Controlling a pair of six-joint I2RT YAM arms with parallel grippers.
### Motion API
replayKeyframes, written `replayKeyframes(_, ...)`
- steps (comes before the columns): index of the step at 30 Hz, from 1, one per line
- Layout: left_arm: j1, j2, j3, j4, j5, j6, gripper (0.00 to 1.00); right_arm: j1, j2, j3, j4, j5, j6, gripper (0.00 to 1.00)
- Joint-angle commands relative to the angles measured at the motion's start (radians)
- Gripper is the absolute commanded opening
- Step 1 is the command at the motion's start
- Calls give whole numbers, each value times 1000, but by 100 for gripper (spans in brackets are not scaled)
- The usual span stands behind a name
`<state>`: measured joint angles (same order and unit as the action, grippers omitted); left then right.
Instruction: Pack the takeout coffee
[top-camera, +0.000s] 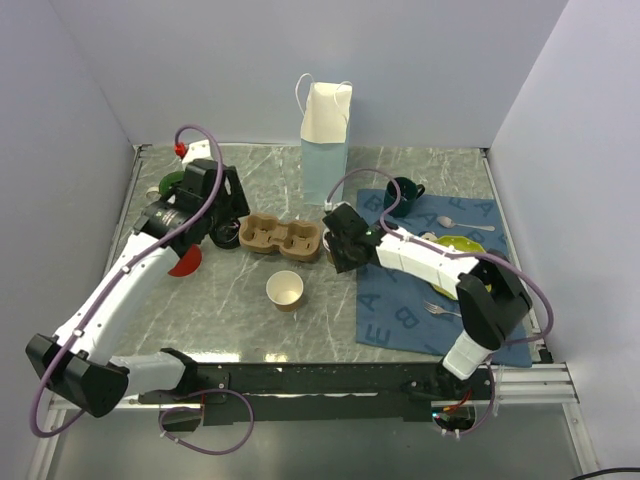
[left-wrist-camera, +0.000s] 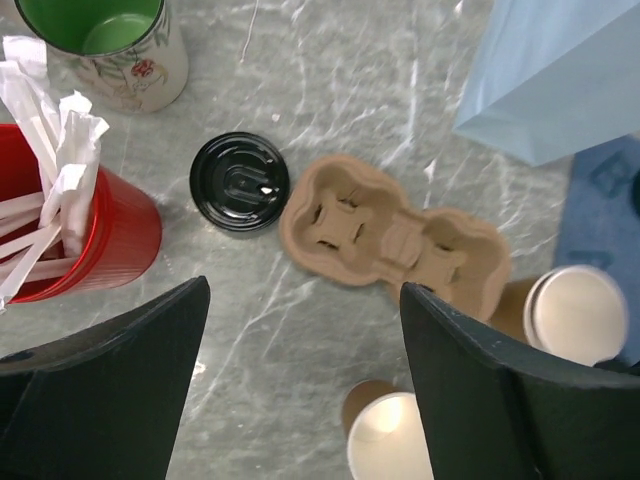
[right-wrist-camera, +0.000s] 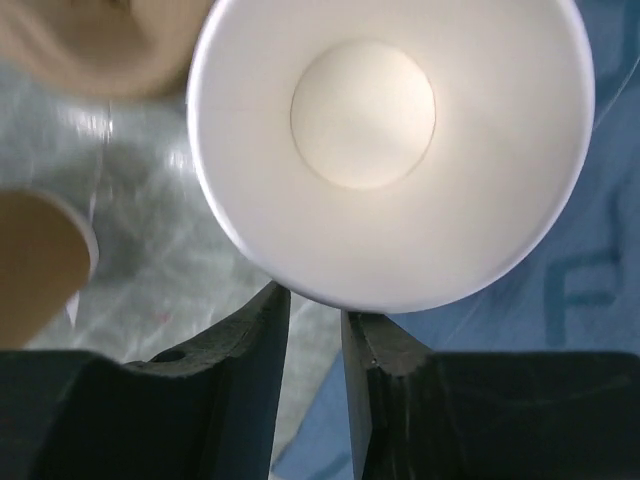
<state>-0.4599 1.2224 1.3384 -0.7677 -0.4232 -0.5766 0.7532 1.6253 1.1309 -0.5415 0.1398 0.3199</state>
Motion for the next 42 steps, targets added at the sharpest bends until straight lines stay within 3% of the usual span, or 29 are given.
replayKeyframes(1,-2,40,-8,8,4,64,82,-48,54,82,64,-3,-28,34)
replayKeyframes(5,36,121,-4,14,-19,92,76,-69,56,79,83,-14,-31,35)
replayKeyframes(11,124,291,90,24,15,18,72,-74,25,75,66,-39,-53,34)
replayKeyframes(19,135,517,284,-79,-14,-279,72,-23,-251,-9,-14,-5,10,35)
replayKeyframes(26,147,739,461,-269,-121,-453,58,28,-406,-57,-58,35,54,36)
replayKeyframes(35,194,830,456,-240,-91,-474,52,38,-466,-57,-55,37,61,36)
replayKeyframes(42,201,810,371,-147,-71,-474,51,38,-452,-59,-40,26,56,36)
